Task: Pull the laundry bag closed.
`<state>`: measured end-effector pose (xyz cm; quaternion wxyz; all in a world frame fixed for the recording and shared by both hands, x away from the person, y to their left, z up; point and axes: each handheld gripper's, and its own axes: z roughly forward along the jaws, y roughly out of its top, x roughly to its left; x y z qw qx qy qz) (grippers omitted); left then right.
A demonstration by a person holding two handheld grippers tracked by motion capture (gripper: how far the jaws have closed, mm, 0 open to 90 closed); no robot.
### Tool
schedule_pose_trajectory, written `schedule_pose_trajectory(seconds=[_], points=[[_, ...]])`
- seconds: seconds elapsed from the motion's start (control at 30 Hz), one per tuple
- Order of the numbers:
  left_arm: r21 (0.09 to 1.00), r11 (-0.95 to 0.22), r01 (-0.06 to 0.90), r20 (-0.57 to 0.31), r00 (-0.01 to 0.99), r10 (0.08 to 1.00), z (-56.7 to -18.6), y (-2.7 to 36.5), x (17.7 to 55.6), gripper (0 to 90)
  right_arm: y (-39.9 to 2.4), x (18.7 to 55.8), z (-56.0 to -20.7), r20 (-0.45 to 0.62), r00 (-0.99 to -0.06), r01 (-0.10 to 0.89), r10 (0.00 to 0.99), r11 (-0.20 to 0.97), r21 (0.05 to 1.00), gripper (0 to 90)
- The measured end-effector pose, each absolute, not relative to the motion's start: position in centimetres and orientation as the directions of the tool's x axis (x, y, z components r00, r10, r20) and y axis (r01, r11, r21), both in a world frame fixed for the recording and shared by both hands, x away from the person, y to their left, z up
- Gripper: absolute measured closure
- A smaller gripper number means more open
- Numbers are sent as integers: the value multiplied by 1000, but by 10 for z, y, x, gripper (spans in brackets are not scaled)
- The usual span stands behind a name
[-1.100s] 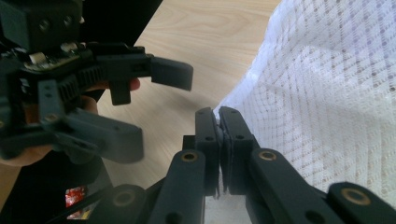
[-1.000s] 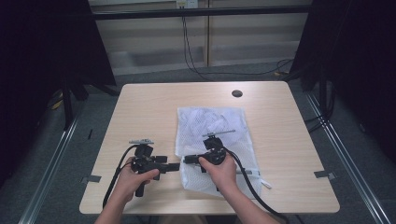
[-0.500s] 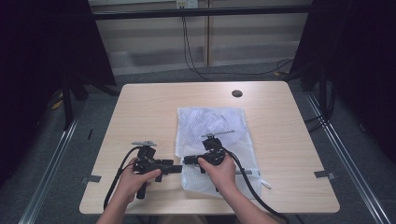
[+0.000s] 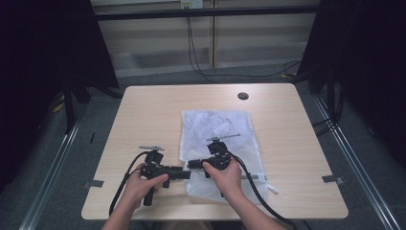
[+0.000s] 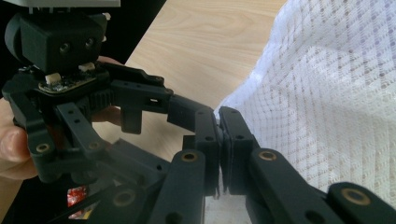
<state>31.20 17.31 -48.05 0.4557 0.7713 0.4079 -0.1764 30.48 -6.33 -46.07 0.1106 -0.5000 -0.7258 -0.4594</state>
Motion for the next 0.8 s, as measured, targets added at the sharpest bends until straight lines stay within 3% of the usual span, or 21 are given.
schedule_pose_trajectory(seconds=[0.8], points=[[555,-251,793,-651,602,462,-488,159,312,504,-60,305,-460,626,-478,829,616,81,554,866]])
